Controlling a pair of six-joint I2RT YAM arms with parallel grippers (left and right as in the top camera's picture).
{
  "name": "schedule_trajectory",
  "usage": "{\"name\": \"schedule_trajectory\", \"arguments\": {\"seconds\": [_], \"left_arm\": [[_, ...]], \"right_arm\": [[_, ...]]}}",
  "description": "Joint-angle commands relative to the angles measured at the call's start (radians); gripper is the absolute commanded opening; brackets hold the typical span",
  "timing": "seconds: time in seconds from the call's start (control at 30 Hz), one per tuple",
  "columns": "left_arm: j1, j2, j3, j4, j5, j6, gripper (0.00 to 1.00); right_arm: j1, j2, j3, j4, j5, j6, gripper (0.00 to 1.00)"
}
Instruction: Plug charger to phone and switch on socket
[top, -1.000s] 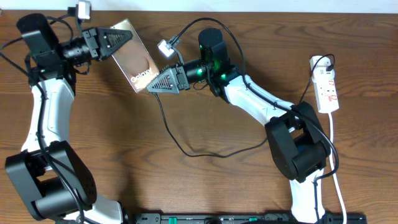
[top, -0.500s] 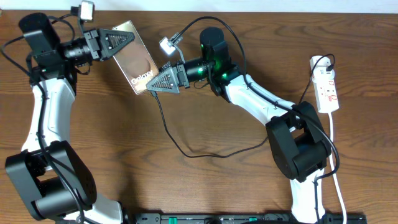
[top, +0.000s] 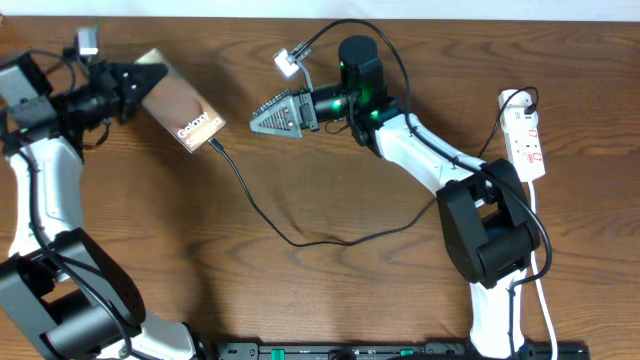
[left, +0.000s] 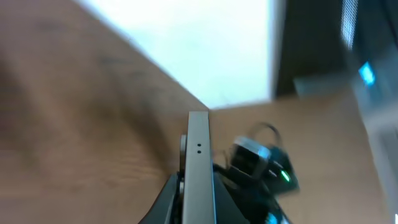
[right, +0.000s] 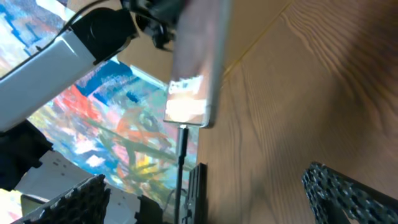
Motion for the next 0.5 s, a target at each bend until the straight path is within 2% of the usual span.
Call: {"name": "schedule_trajectory", "arguments": {"seconds": [0.0, 0.1, 0.2, 0.33, 0.47], "left_arm": [[0.021, 0.0, 0.005, -0.139, -0.229, 0.069, 0.08], [0.021, 0.0, 0.005, -0.303, -0.399, 0.193, 0.07], [0.014, 0.0, 0.004, -0.428, -0.574, 0.261, 0.07], [0.003, 0.0, -0.027, -0.465, -0.683, 0.297, 0.07], [-0.001, 0.005, -0.087, -0.446, -0.721, 0.3, 0.07]], "right_arm": [[-0.013, -0.001, 0.018, 0.001, -0.011, -0.003, 0.99], [-0.016, -0.001, 0.018, 0.001, -0.011, -0.003, 0.99], [-0.017, -0.001, 0.018, 0.001, -0.011, -0.004, 0.99], [-0.018, -0.001, 0.018, 0.001, -0.01, -0.016, 0.99], [-0.018, -0.001, 0.018, -0.003, -0.011, -0.015, 0.99]]}}
